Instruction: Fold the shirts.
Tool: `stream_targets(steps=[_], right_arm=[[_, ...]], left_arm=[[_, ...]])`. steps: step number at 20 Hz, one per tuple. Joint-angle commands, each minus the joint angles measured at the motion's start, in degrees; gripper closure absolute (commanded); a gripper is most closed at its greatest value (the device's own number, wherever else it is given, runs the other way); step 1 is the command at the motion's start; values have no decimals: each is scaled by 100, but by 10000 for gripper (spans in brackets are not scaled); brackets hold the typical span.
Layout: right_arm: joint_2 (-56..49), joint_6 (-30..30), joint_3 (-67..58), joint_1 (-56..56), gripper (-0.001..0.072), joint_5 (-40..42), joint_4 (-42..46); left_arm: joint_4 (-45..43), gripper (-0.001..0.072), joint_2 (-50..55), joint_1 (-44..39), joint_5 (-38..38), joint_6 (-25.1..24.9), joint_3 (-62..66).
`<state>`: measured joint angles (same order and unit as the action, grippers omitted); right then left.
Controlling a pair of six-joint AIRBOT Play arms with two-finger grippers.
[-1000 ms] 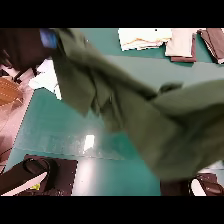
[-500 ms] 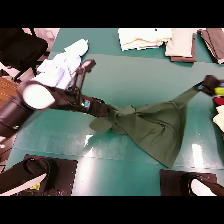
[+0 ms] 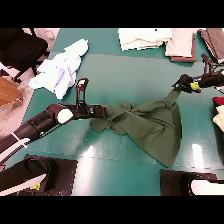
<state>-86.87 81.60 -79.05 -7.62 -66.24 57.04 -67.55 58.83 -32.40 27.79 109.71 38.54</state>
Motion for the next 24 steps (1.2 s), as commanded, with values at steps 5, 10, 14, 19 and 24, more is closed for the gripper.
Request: stream_targets(steps=[5, 10, 14, 19, 24], right_arm=[[2874, -179, 2411, -1331, 114, -1005, 52], [5396, 105, 4754, -1794, 115, -1690, 63], [6164, 258, 5805, -1794, 124, -1808, 431], [5499, 299, 5925, -1792, 183, -1729, 94], [4365, 186, 5639, -1792, 193, -1180, 116]], left_arm=[[-459, 677, 140, 70, -754, 422, -129], [-435, 676, 136, 448, -632, 424, -129], [-431, 676, 122, 448, -621, 385, -129], [-280, 676, 122, 446, -715, 385, -127], [-90, 676, 122, 446, -704, 382, -101]])
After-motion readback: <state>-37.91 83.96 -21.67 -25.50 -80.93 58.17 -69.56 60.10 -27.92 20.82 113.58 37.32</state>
